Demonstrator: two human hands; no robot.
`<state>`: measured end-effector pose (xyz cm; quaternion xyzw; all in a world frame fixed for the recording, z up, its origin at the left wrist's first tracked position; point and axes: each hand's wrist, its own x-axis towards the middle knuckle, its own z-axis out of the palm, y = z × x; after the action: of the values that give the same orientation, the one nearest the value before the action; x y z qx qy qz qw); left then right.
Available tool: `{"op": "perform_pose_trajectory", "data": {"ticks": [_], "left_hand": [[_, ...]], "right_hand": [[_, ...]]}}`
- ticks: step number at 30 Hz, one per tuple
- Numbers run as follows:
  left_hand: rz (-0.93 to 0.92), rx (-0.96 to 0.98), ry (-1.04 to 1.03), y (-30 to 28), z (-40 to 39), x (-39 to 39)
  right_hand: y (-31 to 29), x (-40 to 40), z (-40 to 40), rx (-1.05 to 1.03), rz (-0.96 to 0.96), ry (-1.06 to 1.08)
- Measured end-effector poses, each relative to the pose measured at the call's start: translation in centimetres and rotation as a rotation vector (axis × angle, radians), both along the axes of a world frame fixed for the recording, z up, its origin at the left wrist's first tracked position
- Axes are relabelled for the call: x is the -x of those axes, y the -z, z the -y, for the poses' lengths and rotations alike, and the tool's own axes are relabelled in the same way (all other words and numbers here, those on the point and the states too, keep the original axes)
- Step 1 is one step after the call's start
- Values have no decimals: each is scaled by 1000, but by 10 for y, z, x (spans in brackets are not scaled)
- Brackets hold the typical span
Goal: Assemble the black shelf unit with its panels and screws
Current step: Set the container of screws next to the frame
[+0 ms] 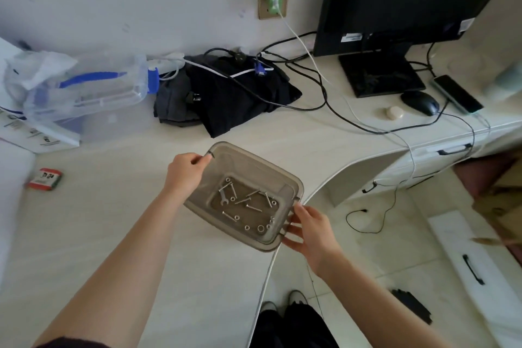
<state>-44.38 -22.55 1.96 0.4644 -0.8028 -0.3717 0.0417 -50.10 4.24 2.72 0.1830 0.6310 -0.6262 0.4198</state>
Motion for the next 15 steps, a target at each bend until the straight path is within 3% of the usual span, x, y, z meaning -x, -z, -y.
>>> {"op": "perform_pose_trajectory", "data": {"ticks": [8,15], "left_hand": [[-146,-127,108,-14,-65,13],[-213,-266,143,-10,-171,23]], "right_hand": [[4,-4,-62,-93,-69,201],[10,-26,-150,-174,-86,403]]}}
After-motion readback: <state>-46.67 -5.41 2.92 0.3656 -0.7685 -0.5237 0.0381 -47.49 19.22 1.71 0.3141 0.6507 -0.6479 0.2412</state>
